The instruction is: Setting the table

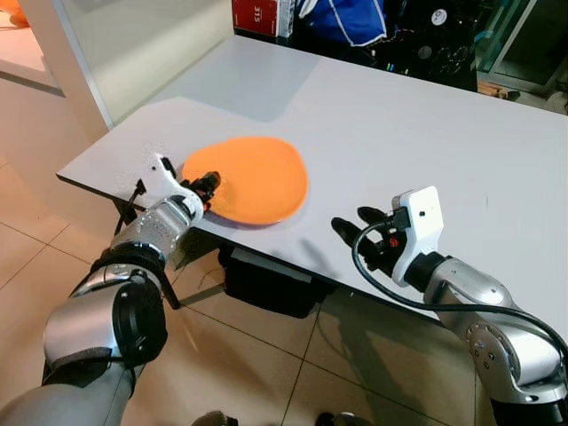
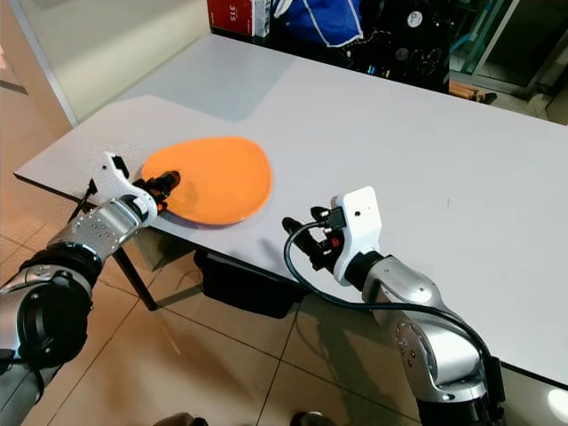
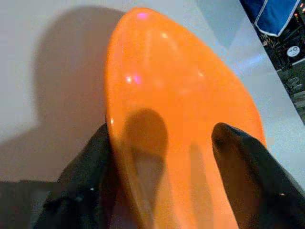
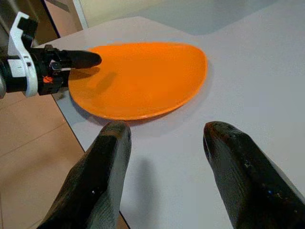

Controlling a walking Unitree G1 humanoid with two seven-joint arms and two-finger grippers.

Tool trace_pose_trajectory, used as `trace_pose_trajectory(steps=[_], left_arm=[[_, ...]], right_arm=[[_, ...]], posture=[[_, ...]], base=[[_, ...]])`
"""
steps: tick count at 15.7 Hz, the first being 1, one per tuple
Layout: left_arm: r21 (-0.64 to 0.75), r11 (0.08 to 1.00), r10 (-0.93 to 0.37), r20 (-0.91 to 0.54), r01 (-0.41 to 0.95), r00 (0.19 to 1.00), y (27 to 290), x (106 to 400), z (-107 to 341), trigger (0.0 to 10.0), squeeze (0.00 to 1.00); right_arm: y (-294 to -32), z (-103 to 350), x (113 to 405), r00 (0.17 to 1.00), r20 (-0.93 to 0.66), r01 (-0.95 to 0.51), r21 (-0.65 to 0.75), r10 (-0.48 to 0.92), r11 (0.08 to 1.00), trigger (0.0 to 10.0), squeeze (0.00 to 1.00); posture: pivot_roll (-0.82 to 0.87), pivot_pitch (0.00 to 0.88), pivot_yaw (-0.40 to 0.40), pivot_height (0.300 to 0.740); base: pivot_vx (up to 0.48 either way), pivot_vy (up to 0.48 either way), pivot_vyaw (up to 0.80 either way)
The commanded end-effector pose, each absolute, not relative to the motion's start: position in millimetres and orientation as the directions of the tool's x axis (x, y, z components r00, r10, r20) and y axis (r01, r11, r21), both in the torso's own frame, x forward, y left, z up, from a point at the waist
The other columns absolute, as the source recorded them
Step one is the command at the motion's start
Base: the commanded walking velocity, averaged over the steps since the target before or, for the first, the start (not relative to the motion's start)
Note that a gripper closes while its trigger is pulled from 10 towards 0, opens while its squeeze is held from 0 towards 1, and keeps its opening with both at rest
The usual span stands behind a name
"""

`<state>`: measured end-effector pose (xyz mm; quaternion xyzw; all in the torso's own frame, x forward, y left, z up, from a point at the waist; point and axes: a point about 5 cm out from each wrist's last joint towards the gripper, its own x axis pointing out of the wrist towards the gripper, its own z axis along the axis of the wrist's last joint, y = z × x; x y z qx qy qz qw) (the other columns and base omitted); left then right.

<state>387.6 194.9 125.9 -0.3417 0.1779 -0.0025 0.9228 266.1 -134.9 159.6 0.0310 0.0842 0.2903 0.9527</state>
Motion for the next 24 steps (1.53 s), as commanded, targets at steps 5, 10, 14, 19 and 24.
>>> trace_pose_trajectory(steps=[5, 10, 14, 19, 24], left_arm=[[-0.602, 0.783, -0.106, -0.378, -0.157, 0.920, 200.0, 380.0, 111.2, 10.0, 1.00], [-0.578, 0.800, -0.103, -0.399, -0.162, 0.911, 201.8, 377.7, 107.3, 10.0, 1.00], [-0.450, 0.884, -0.062, -0.375, -0.123, 0.925, 207.8, 385.6, 124.7, 10.0, 1.00], [-0.366, 0.916, -0.007, -0.428, -0.166, 0.904, 212.5, 382.7, 119.5, 10.0, 1.00], [-0.087, 0.994, 0.031, -0.410, -0.073, 0.912, 214.5, 384.8, 124.1, 10.0, 0.00]], right_arm=[[-133.7, 157.6, 268.4, 0.807, -0.145, -0.566, 0.087, 0.572, 0.820, 10.0, 0.00], [-132.8, 157.2, 271.2, 0.801, -0.137, -0.577, 0.086, 0.583, 0.812, 10.0, 0.00], [-132.7, 157.0, 271.7, 0.799, -0.134, -0.580, 0.082, 0.586, 0.810, 10.0, 0.00], [-131.6, 153.9, 272.0, 0.787, -0.143, -0.596, 0.072, 0.600, 0.800, 10.0, 0.00], [-132.6, 153.1, 273.1, 0.791, -0.143, -0.592, 0.071, 0.595, 0.803, 10.0, 0.00]], posture=[[-0.11, 0.050, -0.039, 0.740], [-0.10, 0.022, -0.041, 0.740], [-0.10, 0.013, -0.040, 0.740], [-0.10, 0.015, -0.041, 0.740], [-0.10, 0.019, -0.041, 0.740]], base=[[0.000, 0.000, 0.00], [0.000, 0.000, 0.00], [0.000, 0.000, 0.00], [0.000, 0.000, 0.00], [0.000, 0.000, 0.00]])
